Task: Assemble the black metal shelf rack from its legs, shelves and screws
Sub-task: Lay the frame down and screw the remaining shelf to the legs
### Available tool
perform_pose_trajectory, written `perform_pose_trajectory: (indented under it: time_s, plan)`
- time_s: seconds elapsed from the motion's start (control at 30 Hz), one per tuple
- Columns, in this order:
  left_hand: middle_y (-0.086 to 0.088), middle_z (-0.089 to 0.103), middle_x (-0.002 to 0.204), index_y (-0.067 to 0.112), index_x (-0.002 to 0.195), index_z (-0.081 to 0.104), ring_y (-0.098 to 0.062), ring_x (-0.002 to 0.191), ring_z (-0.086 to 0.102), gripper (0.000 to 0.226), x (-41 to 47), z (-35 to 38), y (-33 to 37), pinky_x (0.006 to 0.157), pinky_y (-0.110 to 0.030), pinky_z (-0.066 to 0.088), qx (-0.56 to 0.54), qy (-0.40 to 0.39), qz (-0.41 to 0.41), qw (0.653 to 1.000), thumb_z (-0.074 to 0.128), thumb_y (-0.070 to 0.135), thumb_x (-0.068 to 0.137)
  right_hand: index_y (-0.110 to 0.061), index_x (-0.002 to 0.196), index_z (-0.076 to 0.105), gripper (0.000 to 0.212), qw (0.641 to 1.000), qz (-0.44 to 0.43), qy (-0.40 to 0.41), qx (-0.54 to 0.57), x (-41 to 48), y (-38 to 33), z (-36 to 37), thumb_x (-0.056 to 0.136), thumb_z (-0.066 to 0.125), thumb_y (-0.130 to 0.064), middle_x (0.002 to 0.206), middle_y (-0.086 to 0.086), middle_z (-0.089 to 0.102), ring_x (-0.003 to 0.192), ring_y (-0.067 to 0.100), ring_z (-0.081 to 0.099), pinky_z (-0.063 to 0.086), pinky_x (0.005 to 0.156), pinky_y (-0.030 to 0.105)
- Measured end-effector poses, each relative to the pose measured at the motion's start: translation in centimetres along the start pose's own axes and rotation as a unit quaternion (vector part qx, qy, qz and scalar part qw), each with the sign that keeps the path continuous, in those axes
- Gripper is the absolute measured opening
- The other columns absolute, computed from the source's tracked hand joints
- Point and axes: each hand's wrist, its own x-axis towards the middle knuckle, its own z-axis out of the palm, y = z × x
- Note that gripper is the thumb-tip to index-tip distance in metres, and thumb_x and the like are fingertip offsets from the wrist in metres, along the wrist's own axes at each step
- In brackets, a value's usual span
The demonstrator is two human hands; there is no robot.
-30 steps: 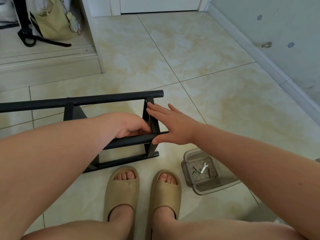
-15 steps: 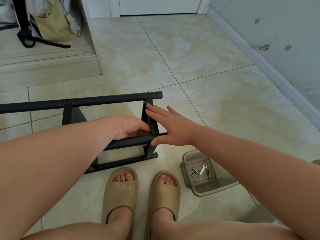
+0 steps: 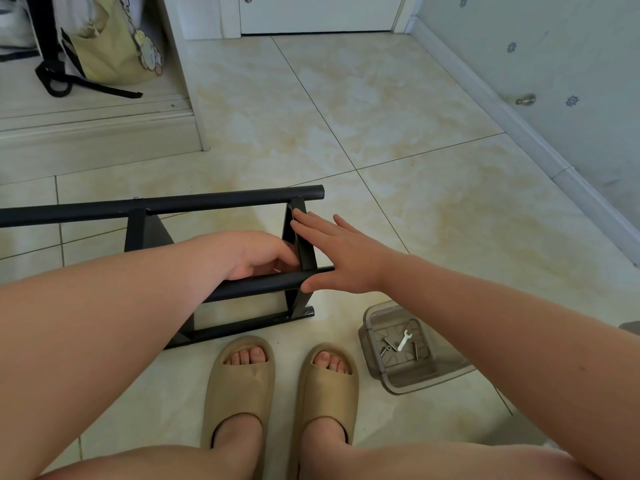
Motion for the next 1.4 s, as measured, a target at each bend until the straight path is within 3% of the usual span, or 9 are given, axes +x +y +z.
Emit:
perform_pose_trajectory:
  time_s: [0.17,0.43,0.53,0.7,0.8,1.0,1.17,1.33,1.4]
  plan:
    - [-0.004,0.071,0.084,0.011,0.107,0.069,-0.018,0.077,0.064,0.018,0.09,0.31,-0.02,0.067,-0.031,0.054,0.031,0.030,-0.024,0.999,0.055,0.019,0.099,-0.020,0.162,0.005,0.101,1.000,0.001,-0.001,0.002,-0.05,-0.08,0.00,0.091,0.066,-0.056,0.169,-0.007,-0.008,0.155,0.007,-0.007,-0.009,0.125,0.035]
    - [-0.007,0.068,0.078,0.009,0.103,0.068,-0.020,0.067,0.062,0.017,-0.11,0.20,0.09,0.068,-0.029,0.049,0.038,0.029,-0.009,0.999,0.055,0.004,0.093,-0.020,0.162,0.004,0.101,1.000,0.002,-0.007,-0.002,0.03,-0.06,-0.06,0.091,0.065,-0.056,0.169,-0.007,-0.009,0.155,0.008,-0.007,-0.008,0.126,0.036]
    - [-0.008,0.069,0.086,0.011,0.101,0.068,-0.022,0.075,0.063,0.018,-0.08,0.03,-0.04,0.070,-0.030,0.051,0.024,0.024,-0.009,0.999,0.053,0.003,0.094,-0.020,0.162,0.004,0.101,1.000,0.001,-0.009,-0.003,0.07,-0.05,-0.11,0.091,0.065,-0.057,0.169,-0.007,-0.009,0.155,0.009,-0.007,-0.008,0.126,0.037]
    - [-0.006,0.072,0.092,0.011,0.107,0.071,-0.021,0.087,0.065,0.019,0.17,0.26,-0.17,0.071,-0.032,0.056,0.036,0.045,-0.021,0.998,0.060,0.021,0.096,-0.019,0.162,0.004,0.102,1.000,0.002,-0.008,0.001,0.14,-0.08,-0.13,0.090,0.066,-0.056,0.169,-0.007,-0.009,0.155,0.008,-0.007,-0.008,0.126,0.037]
    - [-0.010,0.070,0.096,0.008,0.111,0.070,-0.024,0.088,0.063,0.020,0.26,0.23,-0.15,0.074,-0.032,0.055,0.045,0.040,-0.012,0.998,0.061,0.017,0.095,-0.019,0.162,0.005,0.102,1.000,0.003,-0.007,0.003,0.16,0.00,-0.06,0.090,0.067,-0.056,0.169,-0.007,-0.009,0.155,0.008,-0.007,-0.008,0.126,0.037]
    - [-0.006,0.071,0.077,0.013,0.096,0.068,-0.020,0.069,0.064,0.016,0.40,-0.17,-0.25,0.069,-0.030,0.050,0.013,0.024,0.002,1.000,0.055,0.004,0.094,-0.019,0.162,0.003,0.103,1.000,0.000,-0.009,0.003,0.33,0.06,-0.01,0.090,0.067,-0.056,0.169,-0.006,-0.011,0.155,0.008,-0.008,-0.008,0.126,0.037]
    - [-0.003,0.075,0.081,0.013,0.101,0.072,-0.015,0.074,0.070,0.017,0.52,-0.01,-0.32,0.067,-0.029,0.056,0.037,0.040,-0.029,0.998,0.058,0.020,0.096,-0.019,0.162,0.003,0.103,1.000,0.000,-0.006,0.002,0.40,0.18,0.02,0.090,0.067,-0.056,0.169,-0.006,-0.011,0.155,0.009,-0.008,-0.008,0.126,0.037]
    - [-0.007,0.073,0.087,0.010,0.105,0.071,-0.018,0.079,0.067,0.016,0.52,0.08,-0.20,0.069,-0.030,0.056,0.043,0.039,-0.017,0.998,0.062,0.017,0.094,-0.019,0.162,0.004,0.103,1.000,-0.001,-0.004,0.004,0.49,0.19,0.18,0.090,0.067,-0.056,0.169,-0.007,-0.010,0.155,0.009,-0.008,-0.008,0.125,0.036]
    - [-0.006,0.072,0.077,0.009,0.098,0.070,-0.018,0.070,0.067,0.011,0.47,0.09,-0.13,0.069,-0.029,0.054,0.037,0.036,0.010,0.999,0.060,0.009,0.093,-0.019,0.162,0.004,0.103,1.000,-0.001,-0.004,0.004,0.48,0.25,0.19,0.090,0.067,-0.056,0.169,-0.006,-0.010,0.155,0.009,-0.008,-0.008,0.126,0.036]
